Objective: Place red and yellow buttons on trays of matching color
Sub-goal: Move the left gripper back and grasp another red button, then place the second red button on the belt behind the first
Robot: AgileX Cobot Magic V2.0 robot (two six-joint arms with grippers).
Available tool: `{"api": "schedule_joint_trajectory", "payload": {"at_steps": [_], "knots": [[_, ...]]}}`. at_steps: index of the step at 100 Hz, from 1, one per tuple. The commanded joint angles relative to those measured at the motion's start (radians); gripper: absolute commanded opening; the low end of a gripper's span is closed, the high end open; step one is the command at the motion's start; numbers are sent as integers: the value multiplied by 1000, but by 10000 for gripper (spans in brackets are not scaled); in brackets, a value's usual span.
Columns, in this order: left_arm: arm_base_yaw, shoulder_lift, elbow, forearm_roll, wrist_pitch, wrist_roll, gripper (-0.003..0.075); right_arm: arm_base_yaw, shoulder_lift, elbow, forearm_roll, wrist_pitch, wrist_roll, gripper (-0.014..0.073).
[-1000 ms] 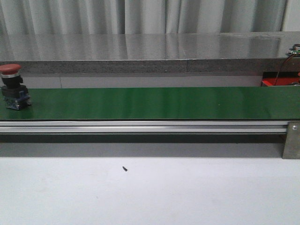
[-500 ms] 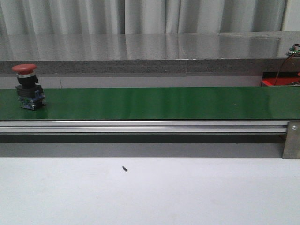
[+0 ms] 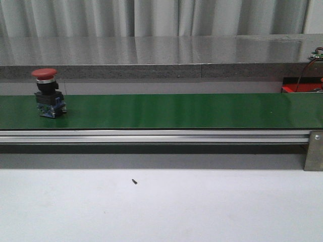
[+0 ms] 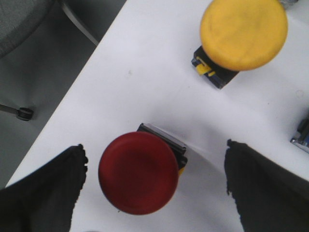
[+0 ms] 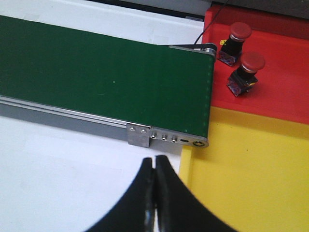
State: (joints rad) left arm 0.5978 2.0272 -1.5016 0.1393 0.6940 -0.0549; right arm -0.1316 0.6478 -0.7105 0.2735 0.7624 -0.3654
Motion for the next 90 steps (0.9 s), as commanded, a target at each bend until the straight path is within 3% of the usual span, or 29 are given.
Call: {"api": "schedule_joint_trajectory", "payload": {"at_steps": [1,30,42,90], "knots": [[1,-55,-28,6,-26,-16,540,-2,-3,-23,15,-57,-3,-68],[1,-55,-28,6,-11,-16,273,-2,-3,-23,15,-57,-3,-68],[1,-55,-28,6,-7,-18,204,-2,-3,-23,15,-57,-3,-68],[-10,-195,-28,-23,59,-41,189,-2,-3,-23,15,-57,-3,-68]]}}
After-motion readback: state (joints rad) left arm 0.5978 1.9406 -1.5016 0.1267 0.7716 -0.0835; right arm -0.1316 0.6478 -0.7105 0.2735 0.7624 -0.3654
